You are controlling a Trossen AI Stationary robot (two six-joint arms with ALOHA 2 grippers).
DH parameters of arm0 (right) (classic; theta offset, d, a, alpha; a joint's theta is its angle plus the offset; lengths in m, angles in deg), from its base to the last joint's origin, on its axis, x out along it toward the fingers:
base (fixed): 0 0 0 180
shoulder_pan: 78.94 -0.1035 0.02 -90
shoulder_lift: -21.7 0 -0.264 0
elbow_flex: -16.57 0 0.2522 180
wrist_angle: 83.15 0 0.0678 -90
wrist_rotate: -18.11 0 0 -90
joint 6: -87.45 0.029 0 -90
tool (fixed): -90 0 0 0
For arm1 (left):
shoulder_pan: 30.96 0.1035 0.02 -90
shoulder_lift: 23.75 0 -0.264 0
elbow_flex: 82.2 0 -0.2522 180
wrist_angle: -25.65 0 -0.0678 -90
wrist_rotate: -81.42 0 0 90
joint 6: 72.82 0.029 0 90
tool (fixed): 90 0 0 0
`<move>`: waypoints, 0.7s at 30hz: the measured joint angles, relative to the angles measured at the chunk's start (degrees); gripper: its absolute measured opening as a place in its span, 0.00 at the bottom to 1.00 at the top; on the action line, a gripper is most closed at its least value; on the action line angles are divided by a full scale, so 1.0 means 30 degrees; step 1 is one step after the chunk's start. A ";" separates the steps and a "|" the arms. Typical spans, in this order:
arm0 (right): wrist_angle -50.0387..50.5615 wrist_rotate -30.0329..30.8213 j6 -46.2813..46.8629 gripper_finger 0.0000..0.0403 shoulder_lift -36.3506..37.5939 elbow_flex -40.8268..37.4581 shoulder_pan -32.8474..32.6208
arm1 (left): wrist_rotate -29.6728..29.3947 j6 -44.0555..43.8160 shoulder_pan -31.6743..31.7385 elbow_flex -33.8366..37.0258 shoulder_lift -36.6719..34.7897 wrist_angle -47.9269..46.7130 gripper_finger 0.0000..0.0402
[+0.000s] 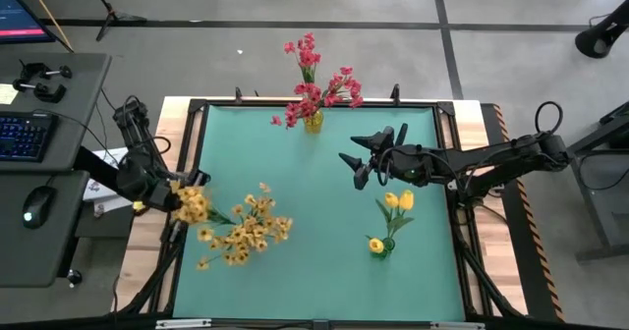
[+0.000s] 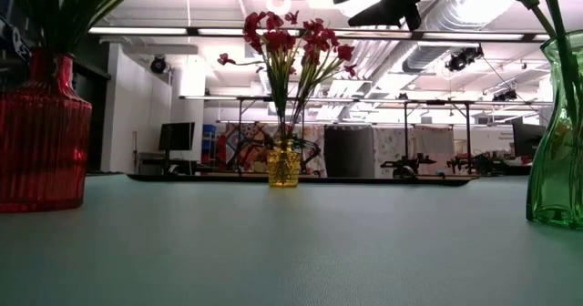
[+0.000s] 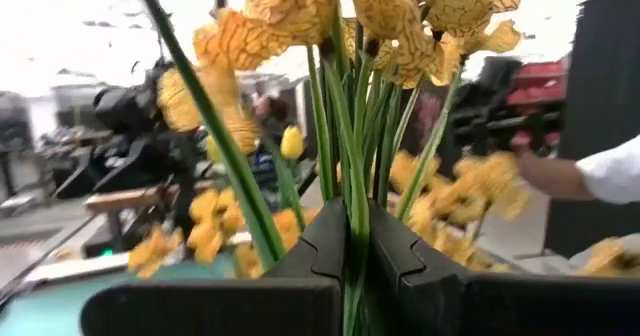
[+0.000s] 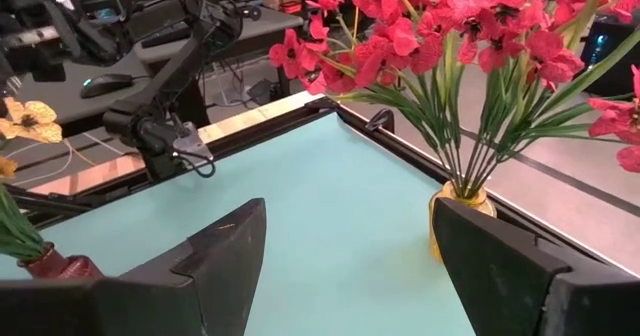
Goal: Sort flowers into vase by color
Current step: Put the yellow flowers into the red vase
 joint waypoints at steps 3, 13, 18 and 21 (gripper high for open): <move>0.0000 0.0000 -0.0020 0.68 0.0000 0.0000 0.0000 | 0.0667 0.0497 -0.0087 -0.0210 -0.0213 0.0274 0.00; 0.0000 0.0000 -0.0064 0.68 0.0000 0.0000 0.0000 | 0.0763 -0.1151 -0.0087 -0.0230 -0.0277 -0.0134 0.00; 0.0000 0.0000 -0.0066 0.68 0.0000 0.0000 0.0000 | 0.1765 -0.0857 -0.0043 -0.0230 -0.0255 0.0242 0.00; 0.0000 0.0000 -0.0066 0.68 0.0000 0.0000 -0.0002 | 0.2032 -0.0620 0.0084 -0.0230 -0.0247 0.0183 0.00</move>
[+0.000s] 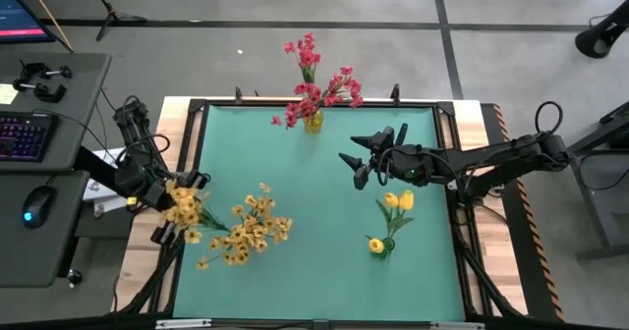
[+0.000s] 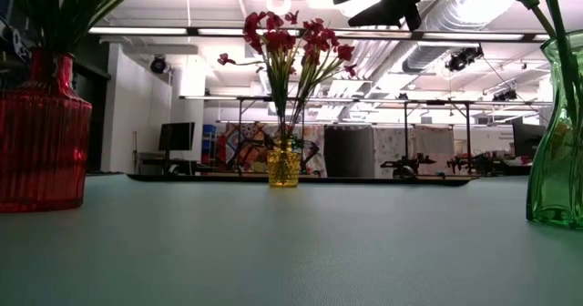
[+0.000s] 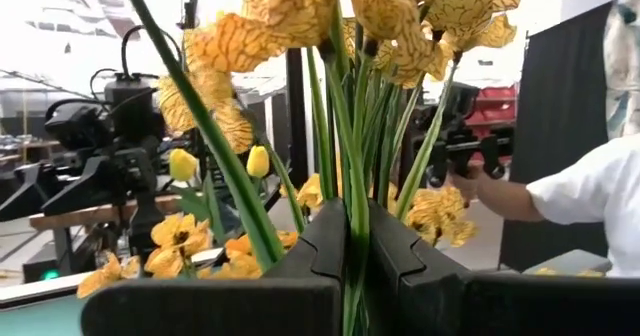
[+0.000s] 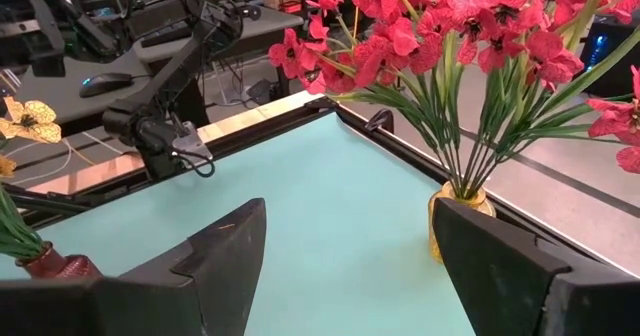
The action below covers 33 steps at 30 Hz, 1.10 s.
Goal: Sort flowers into vase by color
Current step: Put the yellow flowers into the red vase
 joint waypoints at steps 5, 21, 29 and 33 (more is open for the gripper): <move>0.0000 0.0000 0.0000 0.68 0.0000 0.0000 0.0002 | -0.0007 0.0153 0.0388 0.0007 0.0237 -0.0292 0.00; 0.0000 -0.0007 -0.0021 0.68 0.0000 0.0000 0.0002 | 0.1477 -0.0471 0.2215 0.0036 0.1450 -0.0470 0.00; 0.0002 -0.0007 -0.0171 0.68 0.0000 0.0000 0.0002 | 0.1392 -0.1140 0.2863 0.0057 0.1450 -0.1090 0.00; 0.0007 -0.0007 -0.0364 0.68 0.0000 0.0000 -0.0005 | 0.1227 -0.1774 0.3200 0.1043 0.1413 -0.0597 0.00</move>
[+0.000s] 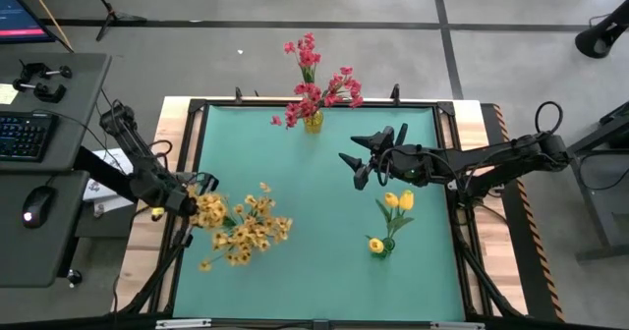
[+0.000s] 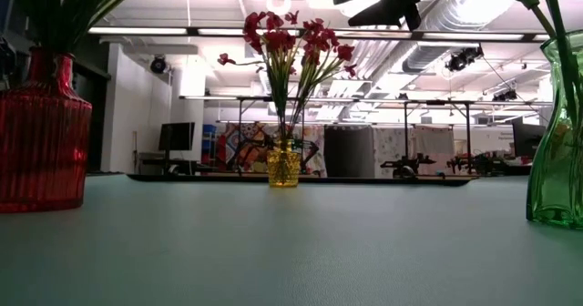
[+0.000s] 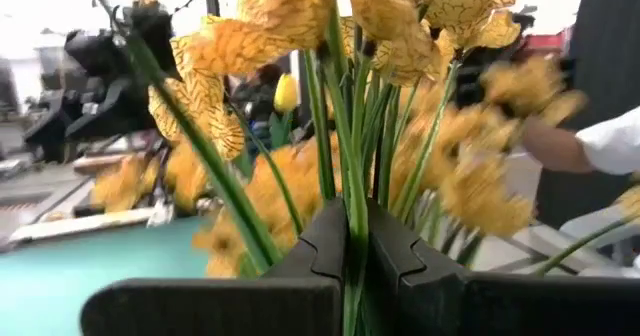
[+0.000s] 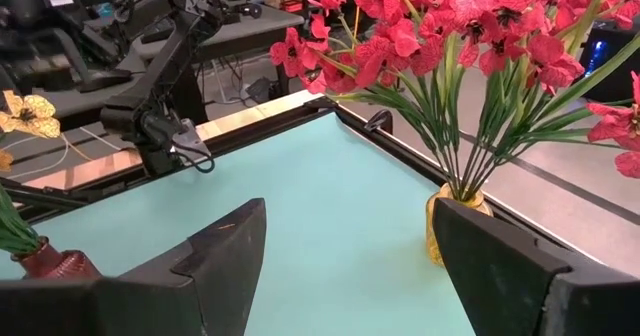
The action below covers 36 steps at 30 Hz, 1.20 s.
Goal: Sort flowers into vase by color
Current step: Put the yellow flowers into the red vase
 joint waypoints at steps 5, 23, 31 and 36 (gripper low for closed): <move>0.0000 0.0000 -0.0145 0.68 0.0000 0.0000 0.0007 | -0.0447 -0.1061 0.0386 0.1337 0.0000 0.1008 0.00; 0.0000 0.0386 -0.0077 0.68 0.0000 0.0000 0.0007 | -0.0619 -0.4797 0.0746 0.4275 -0.0027 0.2826 0.00; -0.0007 0.0379 -0.0078 0.68 0.0000 0.0000 0.0007 | 0.0222 -0.6011 0.0687 0.4275 -0.0015 0.2605 0.00; -0.0007 0.0482 -0.0080 0.68 0.0000 0.0000 0.0007 | 0.1528 -0.7740 0.0680 0.4282 0.0000 0.2518 0.00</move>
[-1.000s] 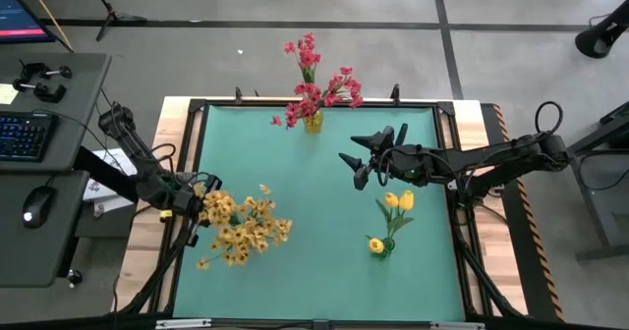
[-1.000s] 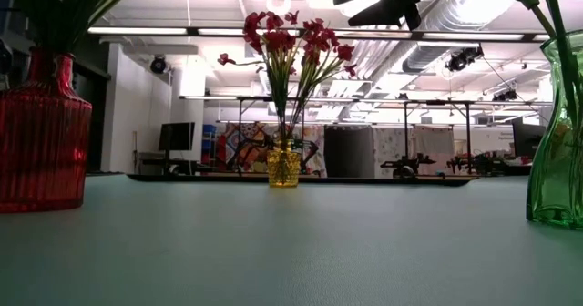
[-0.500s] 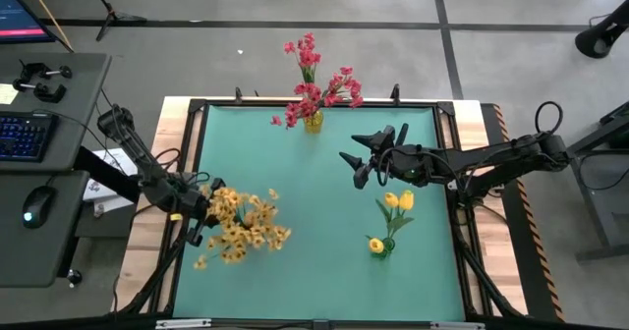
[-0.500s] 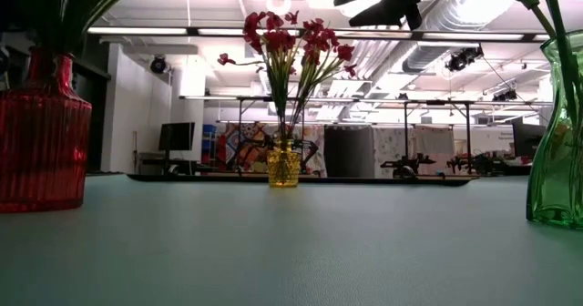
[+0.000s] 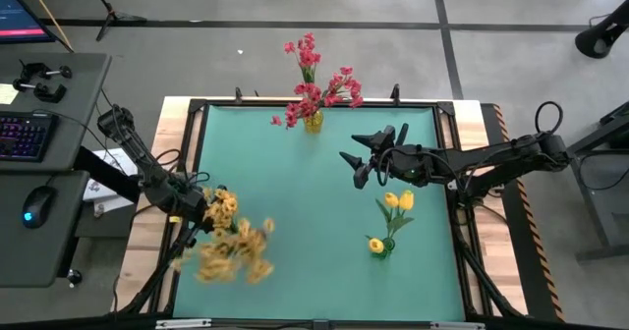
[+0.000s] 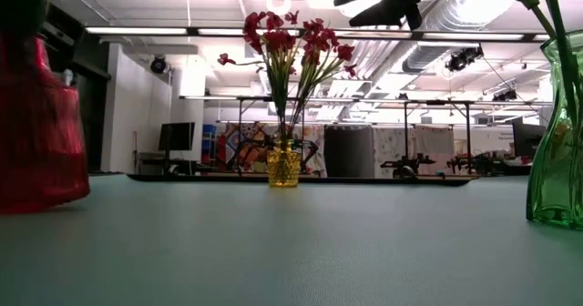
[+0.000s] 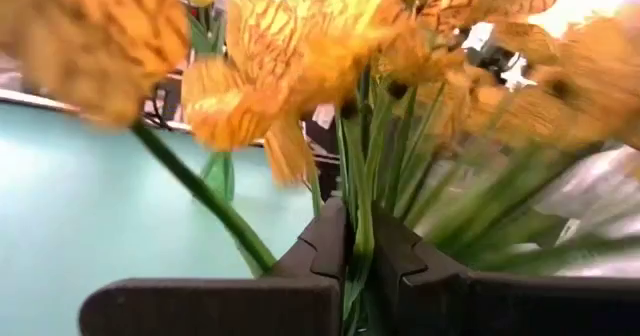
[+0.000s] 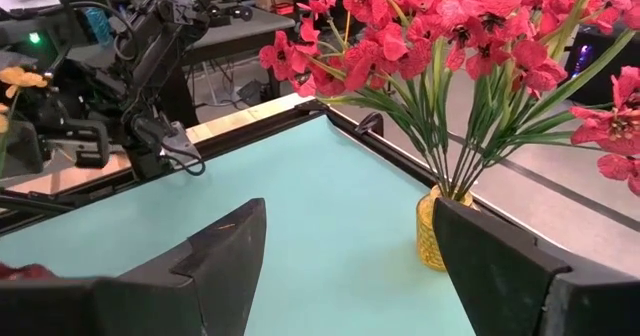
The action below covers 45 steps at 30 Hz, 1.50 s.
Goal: Sort flowers into vase by color
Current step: Put the yellow flowers into the red vase
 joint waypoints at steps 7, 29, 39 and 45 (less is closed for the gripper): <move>0.0000 0.0047 -0.0051 0.68 0.0000 0.0000 0.0000 | -0.0497 0.0483 0.0022 -0.0095 -0.0029 -0.0232 0.06; -0.0003 0.0043 -0.0211 0.68 0.0000 0.0004 -0.0001 | -0.4303 0.1654 0.0036 -0.0306 -0.0029 -0.0060 0.46; -0.0005 0.0035 -0.0211 0.68 0.0000 0.0000 0.0000 | -0.3287 0.0472 0.0022 -0.3030 -0.0036 -0.4911 0.58; 0.0000 0.0035 -0.0211 0.68 0.0000 0.0000 0.0000 | -0.3347 0.0029 0.0022 -0.5315 -0.0051 -0.9360 0.58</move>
